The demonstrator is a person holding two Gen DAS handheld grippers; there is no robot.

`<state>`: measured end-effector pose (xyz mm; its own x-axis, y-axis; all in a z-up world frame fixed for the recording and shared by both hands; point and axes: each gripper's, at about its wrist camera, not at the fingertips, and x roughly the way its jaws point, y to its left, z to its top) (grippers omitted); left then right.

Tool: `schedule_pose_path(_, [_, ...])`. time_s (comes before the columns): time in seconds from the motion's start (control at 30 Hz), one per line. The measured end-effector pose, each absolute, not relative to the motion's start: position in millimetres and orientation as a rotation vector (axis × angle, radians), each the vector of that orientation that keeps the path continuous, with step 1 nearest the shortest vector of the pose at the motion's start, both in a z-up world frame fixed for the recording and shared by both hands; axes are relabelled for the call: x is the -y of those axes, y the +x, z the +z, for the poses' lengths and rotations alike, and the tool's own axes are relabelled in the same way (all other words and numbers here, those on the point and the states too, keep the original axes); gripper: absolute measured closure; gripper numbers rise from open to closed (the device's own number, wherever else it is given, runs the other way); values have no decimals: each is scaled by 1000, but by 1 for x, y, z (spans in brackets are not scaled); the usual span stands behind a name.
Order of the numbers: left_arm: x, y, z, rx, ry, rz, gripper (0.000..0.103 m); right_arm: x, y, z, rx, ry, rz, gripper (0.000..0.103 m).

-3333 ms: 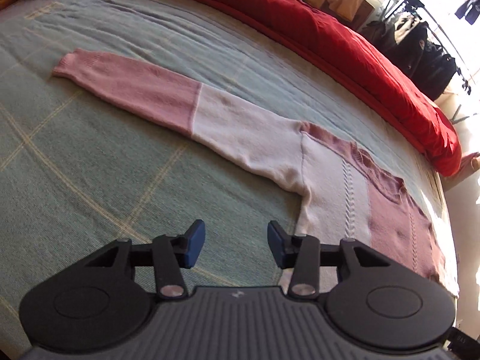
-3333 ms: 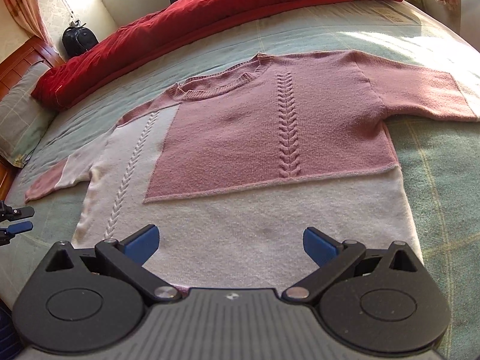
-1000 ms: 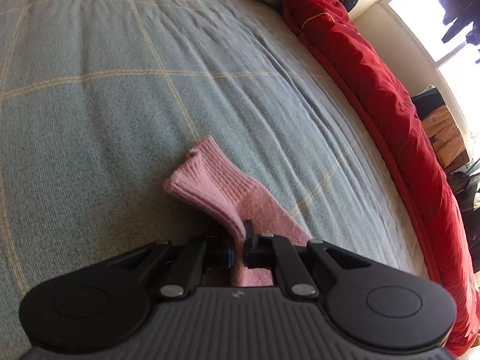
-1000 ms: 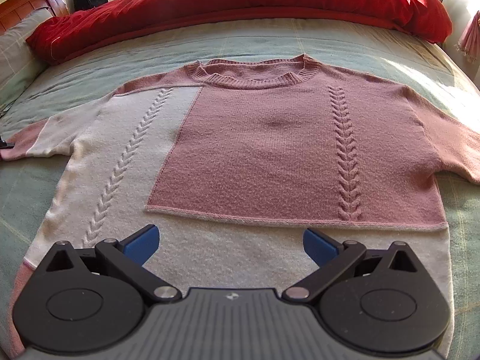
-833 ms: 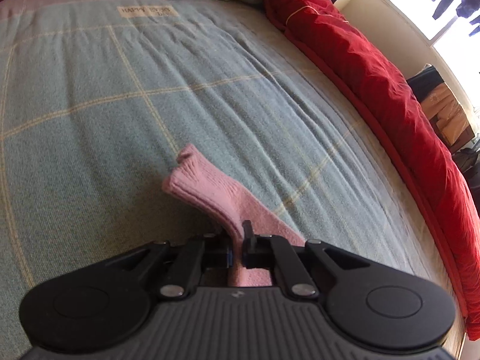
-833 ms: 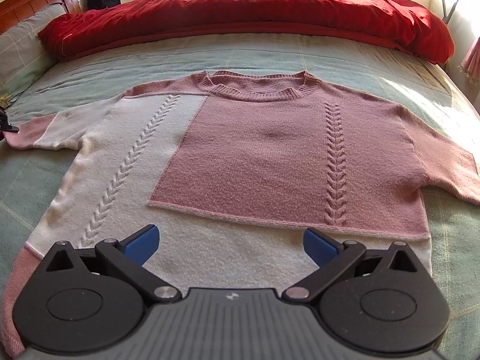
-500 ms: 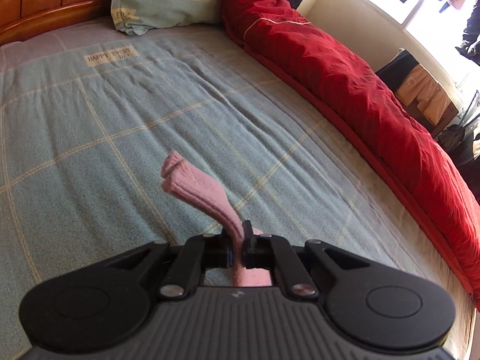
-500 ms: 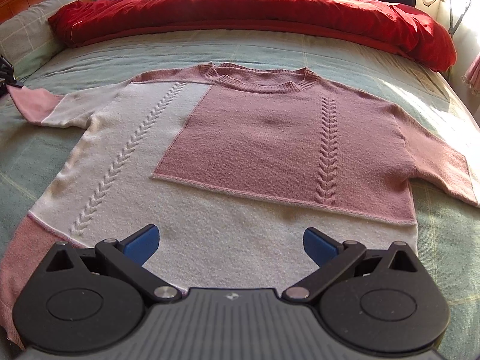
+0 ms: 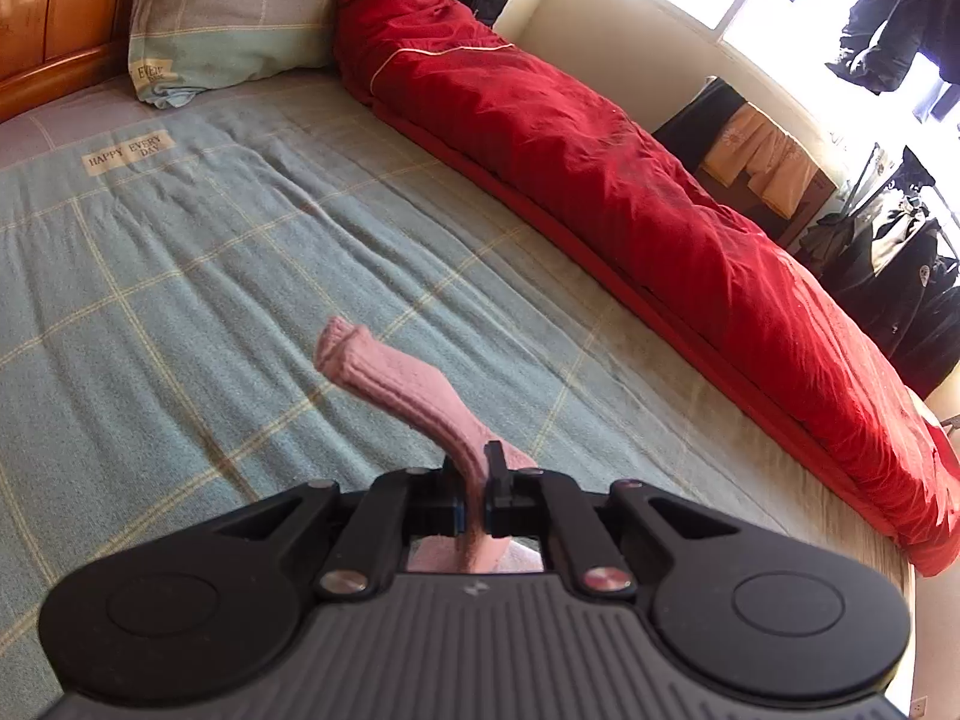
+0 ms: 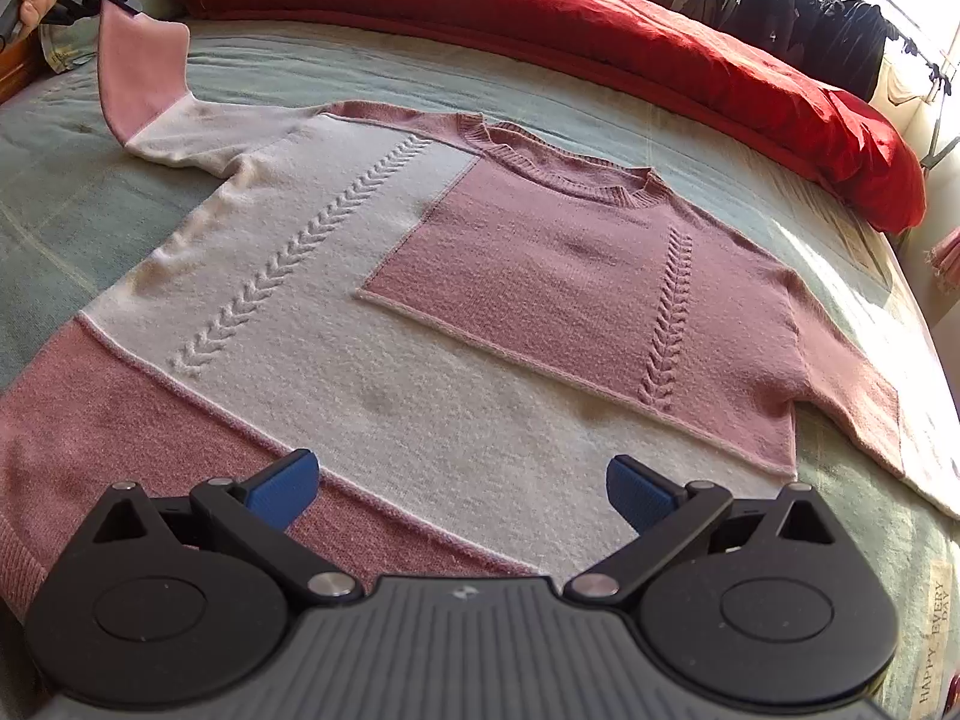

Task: Fold clothes
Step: 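Lift the cuff and carry the sleeve across the sweater body toward the collar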

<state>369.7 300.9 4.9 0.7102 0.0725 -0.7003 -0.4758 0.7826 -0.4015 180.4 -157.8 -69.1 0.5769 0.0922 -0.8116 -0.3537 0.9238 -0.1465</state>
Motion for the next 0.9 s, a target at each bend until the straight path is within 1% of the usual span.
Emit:
schedule_pose_path(0.27, [-273,375,20,-718,-610,277,99,174,177,-60,-918,-263,253,0])
schedule_pose_path(0.6, [-217,382,43,-711,-564,213,99,199,166,-57,-909,-199,240,0])
schedule_pose_path(0.9, [-156,390,62,-721,-528,152,99,225,157,-63,-942,-117,256,0])
